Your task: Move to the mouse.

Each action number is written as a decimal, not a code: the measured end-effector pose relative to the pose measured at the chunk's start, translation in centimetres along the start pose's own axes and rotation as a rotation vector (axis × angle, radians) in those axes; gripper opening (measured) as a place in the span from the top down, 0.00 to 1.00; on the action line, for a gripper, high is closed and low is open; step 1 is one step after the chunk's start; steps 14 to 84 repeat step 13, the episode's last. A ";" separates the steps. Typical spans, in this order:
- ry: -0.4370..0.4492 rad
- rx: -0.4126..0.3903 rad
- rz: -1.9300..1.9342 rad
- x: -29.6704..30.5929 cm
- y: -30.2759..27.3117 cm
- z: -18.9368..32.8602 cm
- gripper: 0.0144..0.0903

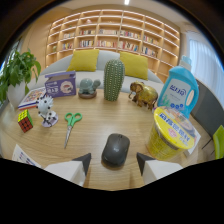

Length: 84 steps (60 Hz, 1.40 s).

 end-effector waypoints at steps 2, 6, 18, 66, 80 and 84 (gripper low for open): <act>0.002 0.000 0.002 0.1 0.0 0.0 0.05; 0.008 0.000 0.008 0.2 0.1 0.0 0.05; 0.006 -0.001 0.015 0.4 0.1 -0.1 0.05; 0.006 -0.001 0.015 0.4 0.1 -0.1 0.05; 0.006 -0.001 0.015 0.4 0.1 -0.1 0.05; 0.006 -0.001 0.015 0.4 0.1 -0.1 0.05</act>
